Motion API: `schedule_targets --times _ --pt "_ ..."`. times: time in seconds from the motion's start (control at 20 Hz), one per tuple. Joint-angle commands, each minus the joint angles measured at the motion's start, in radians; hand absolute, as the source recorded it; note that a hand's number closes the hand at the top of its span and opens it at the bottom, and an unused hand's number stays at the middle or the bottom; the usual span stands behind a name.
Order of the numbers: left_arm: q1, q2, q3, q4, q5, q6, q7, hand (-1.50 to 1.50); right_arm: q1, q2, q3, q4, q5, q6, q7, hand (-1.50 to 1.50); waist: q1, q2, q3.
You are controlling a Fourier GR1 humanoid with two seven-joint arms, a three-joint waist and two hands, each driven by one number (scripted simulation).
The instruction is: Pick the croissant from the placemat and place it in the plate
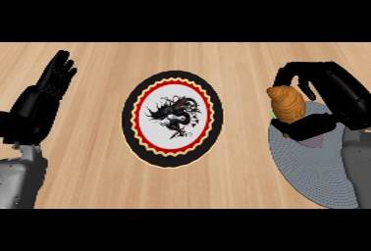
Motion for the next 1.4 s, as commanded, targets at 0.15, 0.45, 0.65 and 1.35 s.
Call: schedule_targets --times 0.15,0.45,0.65,1.35 --pt "-0.037 0.006 0.024 0.051 0.006 -0.038 -0.036 0.00 -0.163 0.164 0.078 -0.004 0.001 0.016 0.205 1.50 0.009 0.005 0.000" --pt "0.002 0.002 0.017 0.011 -0.012 -0.040 -0.029 0.00 -0.242 0.340 0.199 0.195 0.104 -0.100 0.244 1.50 0.018 0.005 0.001" --pt "-0.053 -0.041 -0.002 0.059 -0.025 -0.017 -0.025 0.00 -0.301 0.343 0.298 0.363 0.104 -0.228 0.259 1.50 0.019 0.008 0.001" --pt "-0.066 -0.059 -0.014 0.047 -0.028 -0.034 -0.012 0.00 -0.579 0.345 0.437 0.934 -0.154 -0.565 0.235 -1.50 0.058 0.018 0.001"
